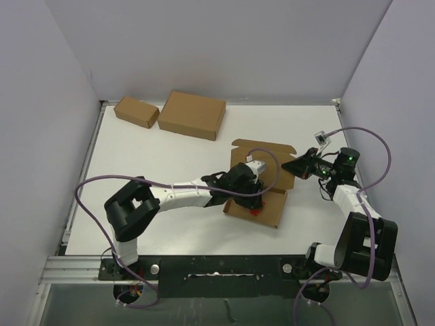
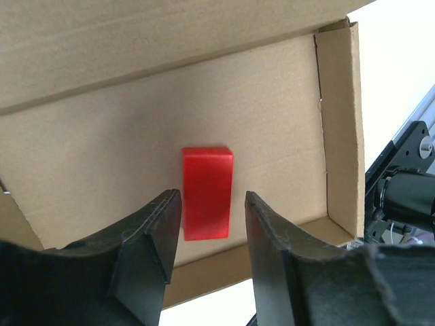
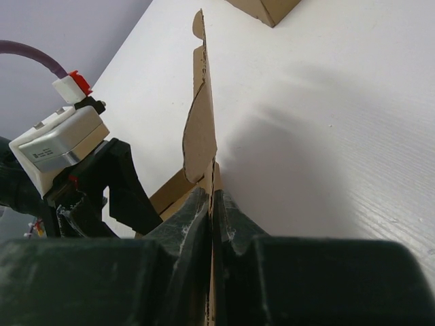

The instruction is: Fold the paper box

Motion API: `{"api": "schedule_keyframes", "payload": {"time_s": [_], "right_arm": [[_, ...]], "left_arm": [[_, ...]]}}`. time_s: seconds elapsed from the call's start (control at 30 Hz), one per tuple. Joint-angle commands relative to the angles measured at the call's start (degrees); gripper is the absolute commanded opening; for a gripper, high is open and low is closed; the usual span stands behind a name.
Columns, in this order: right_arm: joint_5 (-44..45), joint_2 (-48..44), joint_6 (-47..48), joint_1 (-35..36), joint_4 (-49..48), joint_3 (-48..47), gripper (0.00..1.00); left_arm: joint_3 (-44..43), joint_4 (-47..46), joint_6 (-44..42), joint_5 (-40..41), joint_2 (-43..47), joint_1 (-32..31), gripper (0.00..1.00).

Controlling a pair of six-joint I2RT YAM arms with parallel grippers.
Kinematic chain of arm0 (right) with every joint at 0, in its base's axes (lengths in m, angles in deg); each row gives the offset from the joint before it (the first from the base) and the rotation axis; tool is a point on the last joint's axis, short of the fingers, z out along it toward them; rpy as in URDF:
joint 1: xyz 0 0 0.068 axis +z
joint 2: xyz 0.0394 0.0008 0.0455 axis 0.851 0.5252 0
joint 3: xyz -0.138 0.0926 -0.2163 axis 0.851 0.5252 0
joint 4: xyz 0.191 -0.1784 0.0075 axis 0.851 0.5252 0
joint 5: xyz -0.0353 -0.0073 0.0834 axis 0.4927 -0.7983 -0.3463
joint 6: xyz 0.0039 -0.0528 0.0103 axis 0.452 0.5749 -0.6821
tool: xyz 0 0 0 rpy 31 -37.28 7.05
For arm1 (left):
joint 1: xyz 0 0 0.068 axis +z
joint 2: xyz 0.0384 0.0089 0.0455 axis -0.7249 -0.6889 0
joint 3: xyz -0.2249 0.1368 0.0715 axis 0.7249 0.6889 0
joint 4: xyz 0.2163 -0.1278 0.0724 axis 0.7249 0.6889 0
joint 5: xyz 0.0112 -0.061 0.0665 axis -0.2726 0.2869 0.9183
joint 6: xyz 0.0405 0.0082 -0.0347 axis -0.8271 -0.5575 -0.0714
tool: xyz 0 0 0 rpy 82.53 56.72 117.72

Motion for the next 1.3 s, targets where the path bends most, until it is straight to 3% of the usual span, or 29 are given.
{"api": "schedule_keyframes", "payload": {"time_s": [0.0,0.23,0.4,0.53,0.67,0.8,0.9,1.03,1.27], "right_arm": [[-1.02,0.96,1.35,0.6,-2.37,-0.57,0.0],[-1.41,1.34,2.17,0.81,-1.87,-0.89,0.0],[-2.15,2.42,5.18,1.67,0.05,-2.3,0.0],[-3.76,4.48,8.93,3.34,1.92,-4.47,0.0],[-5.96,7.01,13.12,5.47,4.91,-7.41,0.0],[-7.35,9.51,16.66,8.14,7.01,-9.94,0.0],[-7.91,11.55,17.95,9.89,7.51,-11.79,0.01],[-9.3,14.12,18.99,11.14,8.3,-14.33,0.01],[-9.99,14.98,24.8,12.37,13.75,-15.89,0.02]], "left_arm": [[-4.17,1.48,-2.04,2.39,-1.23,-0.07,0.43],[-4.19,1.47,-2.87,3.28,0.16,-0.07,0.49],[2.0,-3.16,-6.24,5.49,9.66,1.16,0.51],[11.17,-9.62,-9.43,5.13,19.12,5.85,0.54],[21.6,-15.6,-11.35,4.75,29.4,12.66,0.7],[30.29,-19.52,-11.96,5.74,38.03,18.73,0.97],[33.75,-21.01,-11.16,1.86,41.16,24.08,0.96],[34.54,-21.83,-7.65,-8.56,40.01,31.02,0.87],[33.29,-29.19,-5.94,-18.32,30.89,34.91,0.74]]}}
